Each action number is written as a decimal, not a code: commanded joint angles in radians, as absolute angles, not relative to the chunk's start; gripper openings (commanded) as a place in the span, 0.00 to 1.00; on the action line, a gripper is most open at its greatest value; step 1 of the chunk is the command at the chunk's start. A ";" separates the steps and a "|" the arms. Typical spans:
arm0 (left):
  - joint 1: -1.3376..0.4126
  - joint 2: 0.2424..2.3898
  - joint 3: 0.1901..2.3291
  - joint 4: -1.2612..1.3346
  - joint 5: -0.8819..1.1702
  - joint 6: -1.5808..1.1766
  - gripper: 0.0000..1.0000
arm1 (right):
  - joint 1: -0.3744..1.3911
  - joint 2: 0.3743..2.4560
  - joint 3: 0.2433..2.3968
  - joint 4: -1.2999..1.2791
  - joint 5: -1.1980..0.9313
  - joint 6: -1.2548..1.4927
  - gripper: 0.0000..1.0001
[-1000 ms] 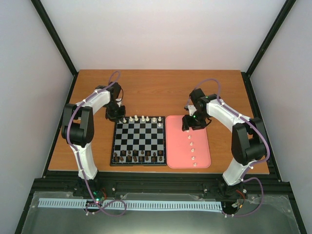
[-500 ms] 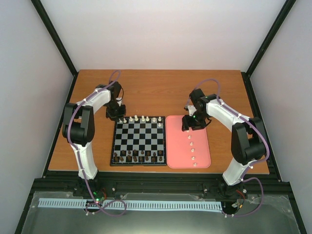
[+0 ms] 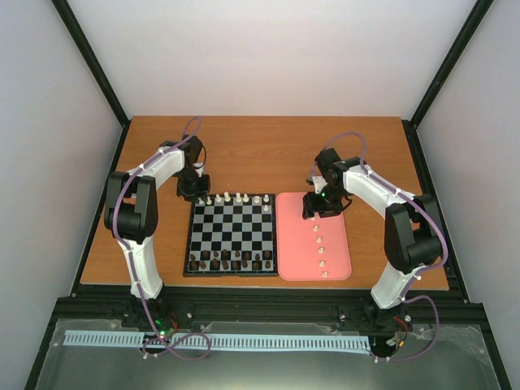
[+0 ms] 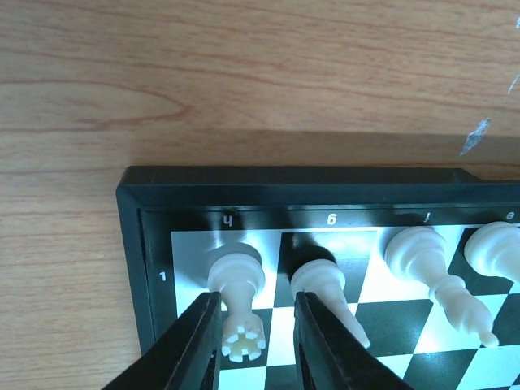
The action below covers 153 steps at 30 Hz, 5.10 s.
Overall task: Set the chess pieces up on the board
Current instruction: Place the chess piece on the chessboard, then pick up the chess piece from the storage box, then place the chess piece on the chessboard.
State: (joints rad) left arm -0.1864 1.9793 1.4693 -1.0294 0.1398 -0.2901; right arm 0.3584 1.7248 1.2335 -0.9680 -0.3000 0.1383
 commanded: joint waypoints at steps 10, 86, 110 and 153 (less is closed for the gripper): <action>-0.189 1.999 1.507 -1.048 0.142 -0.263 0.28 | 0.348 1.739 1.244 -0.957 -0.311 0.127 0.60; -0.172 1.660 1.635 -1.137 0.072 -0.340 0.97 | 0.339 1.996 1.450 -0.934 -0.117 0.130 0.38; -0.171 1.669 1.625 -1.147 0.070 -0.315 0.97 | 0.337 1.965 1.480 -0.958 -0.129 0.140 0.03; -0.017 1.415 1.295 -1.085 0.150 -0.390 1.00 | 0.786 2.296 2.032 -1.187 -0.021 0.281 0.03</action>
